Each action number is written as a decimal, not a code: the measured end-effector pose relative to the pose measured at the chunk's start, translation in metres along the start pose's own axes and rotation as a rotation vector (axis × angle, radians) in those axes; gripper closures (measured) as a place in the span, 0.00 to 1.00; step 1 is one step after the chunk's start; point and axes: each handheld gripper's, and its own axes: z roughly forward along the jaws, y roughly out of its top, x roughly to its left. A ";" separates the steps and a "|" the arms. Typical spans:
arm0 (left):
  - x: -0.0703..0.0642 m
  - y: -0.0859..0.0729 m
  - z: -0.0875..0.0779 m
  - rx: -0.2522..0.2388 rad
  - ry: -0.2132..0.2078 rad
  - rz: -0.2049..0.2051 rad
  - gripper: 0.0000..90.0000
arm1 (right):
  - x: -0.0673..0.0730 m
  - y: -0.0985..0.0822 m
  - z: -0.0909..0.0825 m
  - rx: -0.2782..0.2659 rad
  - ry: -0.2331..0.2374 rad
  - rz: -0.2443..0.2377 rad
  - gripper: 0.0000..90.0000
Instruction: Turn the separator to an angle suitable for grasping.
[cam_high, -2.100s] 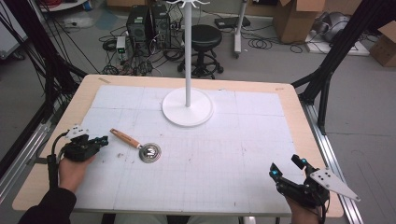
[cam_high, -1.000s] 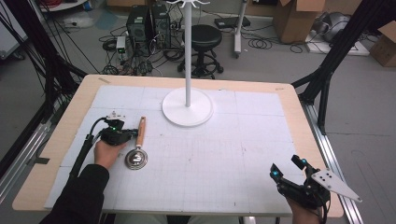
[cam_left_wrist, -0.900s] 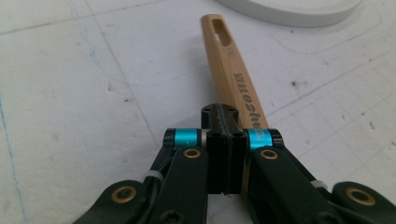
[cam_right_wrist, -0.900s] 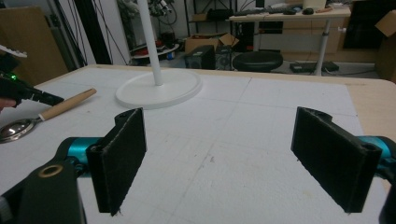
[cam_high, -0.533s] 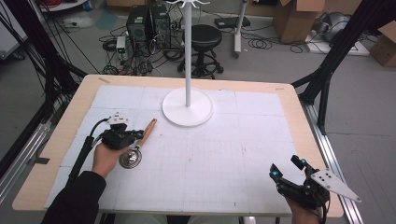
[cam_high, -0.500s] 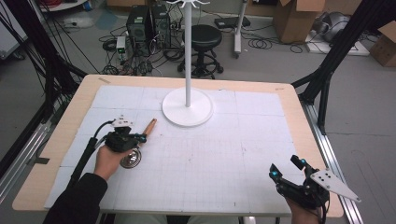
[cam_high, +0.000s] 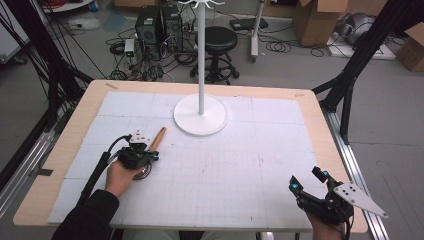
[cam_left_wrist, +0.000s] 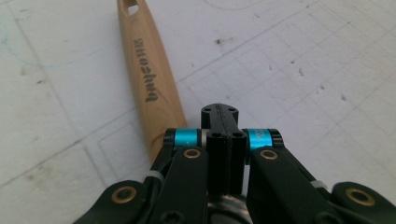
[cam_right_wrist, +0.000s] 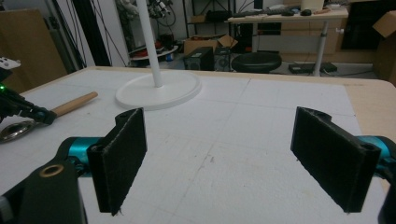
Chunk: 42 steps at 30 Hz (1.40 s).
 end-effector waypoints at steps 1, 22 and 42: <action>0.002 -0.002 -0.002 -0.002 -0.012 -0.004 1.00 | 0.000 0.000 0.000 0.000 0.000 0.000 0.19; 0.007 -0.023 -0.018 -0.035 -0.011 -0.021 1.00 | 0.001 -0.001 0.002 0.008 0.000 0.007 0.19; 0.016 -0.043 -0.038 -0.041 0.011 -0.036 1.00 | 0.003 -0.001 0.003 0.011 0.006 0.004 0.19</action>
